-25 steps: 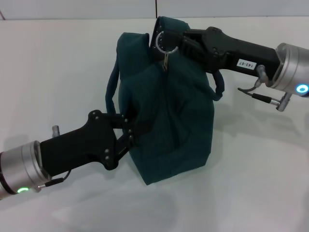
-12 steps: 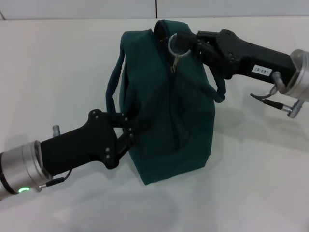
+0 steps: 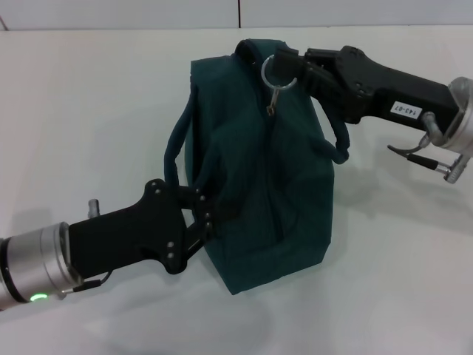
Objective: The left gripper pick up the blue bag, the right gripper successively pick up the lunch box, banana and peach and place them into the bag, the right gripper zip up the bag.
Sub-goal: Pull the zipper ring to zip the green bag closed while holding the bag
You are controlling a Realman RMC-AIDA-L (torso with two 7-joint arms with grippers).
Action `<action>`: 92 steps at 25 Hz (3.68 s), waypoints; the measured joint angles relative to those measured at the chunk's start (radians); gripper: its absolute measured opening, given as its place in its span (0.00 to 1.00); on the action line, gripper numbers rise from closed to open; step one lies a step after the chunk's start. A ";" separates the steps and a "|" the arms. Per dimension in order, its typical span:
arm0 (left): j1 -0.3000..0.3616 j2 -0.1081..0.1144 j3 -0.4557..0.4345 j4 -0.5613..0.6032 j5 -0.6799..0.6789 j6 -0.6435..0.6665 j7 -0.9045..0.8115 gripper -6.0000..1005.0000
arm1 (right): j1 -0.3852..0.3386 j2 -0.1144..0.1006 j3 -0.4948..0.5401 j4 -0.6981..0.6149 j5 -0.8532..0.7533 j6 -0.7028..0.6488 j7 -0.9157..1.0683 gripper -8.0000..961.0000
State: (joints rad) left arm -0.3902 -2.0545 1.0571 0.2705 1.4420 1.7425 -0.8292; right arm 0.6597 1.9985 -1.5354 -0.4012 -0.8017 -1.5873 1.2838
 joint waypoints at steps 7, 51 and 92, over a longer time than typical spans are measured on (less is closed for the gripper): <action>0.010 -0.002 0.002 0.026 0.017 0.003 0.013 0.06 | -0.013 0.000 0.001 -0.002 0.000 -0.002 -0.006 0.02; 0.014 0.008 -0.058 0.047 0.109 0.054 0.029 0.06 | -0.024 -0.005 0.026 -0.025 -0.003 0.075 -0.039 0.02; -0.010 0.001 -0.149 0.049 0.230 0.038 0.060 0.05 | -0.024 0.000 0.028 -0.024 -0.005 0.125 -0.011 0.02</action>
State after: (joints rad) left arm -0.3999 -2.0540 0.9083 0.3191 1.6720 1.7805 -0.7690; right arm 0.6358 1.9986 -1.5070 -0.4254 -0.8070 -1.4618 1.2732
